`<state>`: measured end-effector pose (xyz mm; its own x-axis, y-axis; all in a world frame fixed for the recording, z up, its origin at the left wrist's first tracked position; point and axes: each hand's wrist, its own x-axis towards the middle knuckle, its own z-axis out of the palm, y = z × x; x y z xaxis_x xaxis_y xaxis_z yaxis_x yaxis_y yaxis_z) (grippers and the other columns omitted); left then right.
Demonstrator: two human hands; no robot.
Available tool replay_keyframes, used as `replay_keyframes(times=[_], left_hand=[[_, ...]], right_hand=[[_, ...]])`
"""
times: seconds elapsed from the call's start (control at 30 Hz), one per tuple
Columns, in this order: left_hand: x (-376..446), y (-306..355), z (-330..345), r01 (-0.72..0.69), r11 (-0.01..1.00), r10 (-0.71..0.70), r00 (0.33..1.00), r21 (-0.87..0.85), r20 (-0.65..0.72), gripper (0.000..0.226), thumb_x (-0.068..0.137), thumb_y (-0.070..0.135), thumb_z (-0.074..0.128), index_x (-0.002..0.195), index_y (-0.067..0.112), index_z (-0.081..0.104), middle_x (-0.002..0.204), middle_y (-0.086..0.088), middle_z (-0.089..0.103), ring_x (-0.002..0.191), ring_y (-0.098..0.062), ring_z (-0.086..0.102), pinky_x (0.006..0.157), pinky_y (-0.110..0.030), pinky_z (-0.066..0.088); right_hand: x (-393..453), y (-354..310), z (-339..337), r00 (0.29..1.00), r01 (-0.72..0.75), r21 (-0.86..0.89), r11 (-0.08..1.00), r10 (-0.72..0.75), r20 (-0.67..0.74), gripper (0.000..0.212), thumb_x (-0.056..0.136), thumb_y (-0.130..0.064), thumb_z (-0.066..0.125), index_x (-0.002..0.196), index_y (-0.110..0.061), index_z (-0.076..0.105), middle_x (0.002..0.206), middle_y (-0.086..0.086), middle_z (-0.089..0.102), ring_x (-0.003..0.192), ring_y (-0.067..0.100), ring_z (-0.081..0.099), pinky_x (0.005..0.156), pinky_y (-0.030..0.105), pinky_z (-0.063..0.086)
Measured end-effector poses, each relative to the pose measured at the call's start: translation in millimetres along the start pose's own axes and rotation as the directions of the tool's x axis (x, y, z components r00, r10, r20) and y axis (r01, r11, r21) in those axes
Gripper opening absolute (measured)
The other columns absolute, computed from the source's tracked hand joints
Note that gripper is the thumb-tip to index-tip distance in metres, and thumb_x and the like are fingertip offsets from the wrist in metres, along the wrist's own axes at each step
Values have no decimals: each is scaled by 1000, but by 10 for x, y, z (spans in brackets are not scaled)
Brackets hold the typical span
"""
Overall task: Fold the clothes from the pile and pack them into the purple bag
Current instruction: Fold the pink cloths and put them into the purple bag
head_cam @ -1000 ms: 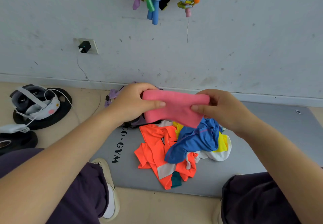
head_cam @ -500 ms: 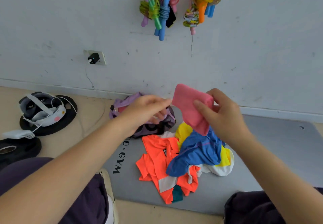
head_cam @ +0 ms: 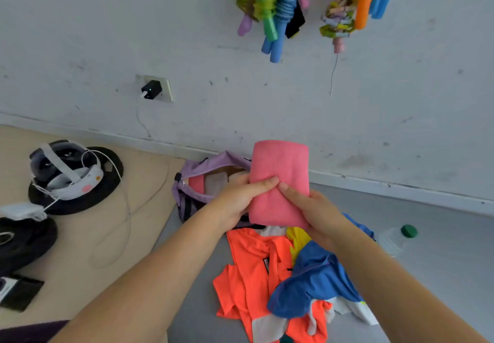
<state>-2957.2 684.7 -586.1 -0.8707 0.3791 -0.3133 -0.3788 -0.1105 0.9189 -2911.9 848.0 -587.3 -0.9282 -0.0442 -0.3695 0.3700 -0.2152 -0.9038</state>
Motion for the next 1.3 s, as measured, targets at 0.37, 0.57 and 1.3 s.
replay_keyframes(times=[0.37, 0.57, 1.3], left_hand=[[1216, -1208, -1630, 139, 274, 163, 968, 951, -189, 63, 87, 69, 49, 131, 24, 56, 129, 4, 55, 126, -18, 46, 88, -36, 46], [1273, -1543, -1780, 58, 361, 251, 955, 931, -157, 60, 86, 72, 44, 115, 24, 66, 102, 2, 65, 107, -21, 52, 88, -41, 46], [1469, -1728, -1663, 104, 487, 320, 902, 867, -288, 71, 83, 73, 38, 122, 20, 65, 109, 4, 69, 104, -18, 52, 90, -38, 44]], right_hand=[[2049, 778, -89, 993, -117, 84, 990, 119, -18, 54, 77, -33, 75, 119, -3, 63, 109, 14, 73, 100, 26, 70, 82, 38, 58], [2907, 1289, 212, 905, -425, -144, 894, 421, -55, 39, 94, -23, 64, 126, -2, 56, 126, 24, 62, 115, 37, 61, 99, 55, 47], [3382, 1595, -166, 954, -242, -484, 841, 115, -278, 75, 73, -42, 82, 136, -12, 53, 131, 5, 60, 116, 26, 56, 104, 43, 45]])
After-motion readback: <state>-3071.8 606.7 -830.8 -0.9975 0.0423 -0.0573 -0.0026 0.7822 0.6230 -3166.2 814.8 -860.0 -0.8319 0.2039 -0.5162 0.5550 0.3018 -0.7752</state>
